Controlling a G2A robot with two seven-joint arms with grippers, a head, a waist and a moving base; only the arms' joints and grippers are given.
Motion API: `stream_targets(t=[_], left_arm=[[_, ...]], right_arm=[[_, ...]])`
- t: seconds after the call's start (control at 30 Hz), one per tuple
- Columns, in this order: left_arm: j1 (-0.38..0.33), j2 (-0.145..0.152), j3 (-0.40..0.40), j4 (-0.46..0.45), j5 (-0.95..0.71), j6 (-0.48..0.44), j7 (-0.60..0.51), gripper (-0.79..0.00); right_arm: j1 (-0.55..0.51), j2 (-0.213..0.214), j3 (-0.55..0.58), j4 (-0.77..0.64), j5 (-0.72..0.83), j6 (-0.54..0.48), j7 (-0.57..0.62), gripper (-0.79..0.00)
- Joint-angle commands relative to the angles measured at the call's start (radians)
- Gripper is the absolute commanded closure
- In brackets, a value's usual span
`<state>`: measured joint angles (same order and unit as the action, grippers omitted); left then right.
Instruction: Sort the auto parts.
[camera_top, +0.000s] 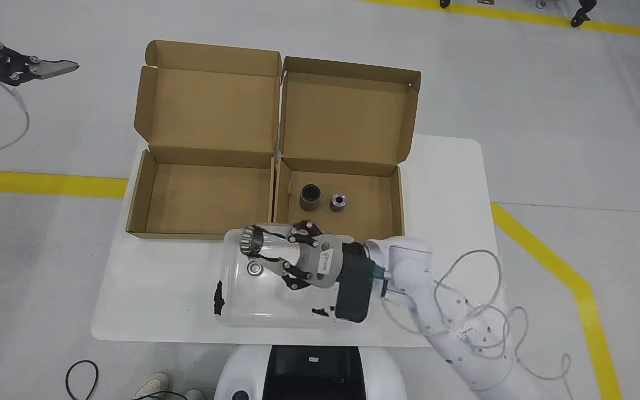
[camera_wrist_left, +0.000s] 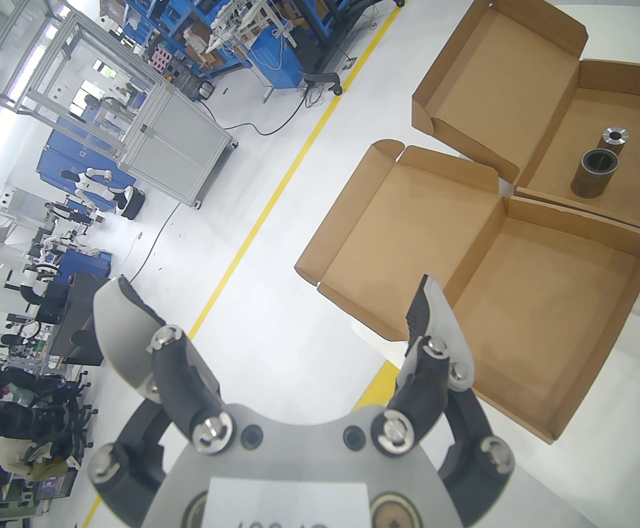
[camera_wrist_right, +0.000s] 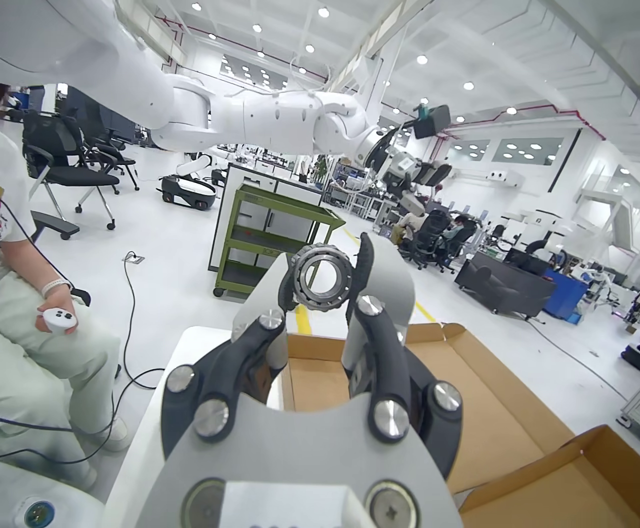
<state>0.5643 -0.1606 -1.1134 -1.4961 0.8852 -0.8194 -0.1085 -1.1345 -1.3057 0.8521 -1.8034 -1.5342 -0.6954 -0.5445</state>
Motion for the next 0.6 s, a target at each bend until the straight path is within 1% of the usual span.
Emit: stream_targets(t=[0.0, 0.33, 0.57], left_arm=[[0.000, 0.000, 0.000, 0.000, 0.000, 0.000, 0.000, -0.785], [0.000, 0.000, 0.000, 0.000, 0.000, 0.000, 0.000, -0.785], [0.000, 0.000, 0.000, 0.000, 0.000, 0.000, 0.000, -0.785]], right_arm=[[0.003, 0.001, 0.012, -0.037, 0.003, 0.007, 0.025, 0.000], [0.010, 0.006, 0.062, -0.166, 0.061, 0.016, 0.152, 0.000], [0.009, 0.007, 0.064, -0.173, 0.072, 0.026, 0.177, 0.000]])
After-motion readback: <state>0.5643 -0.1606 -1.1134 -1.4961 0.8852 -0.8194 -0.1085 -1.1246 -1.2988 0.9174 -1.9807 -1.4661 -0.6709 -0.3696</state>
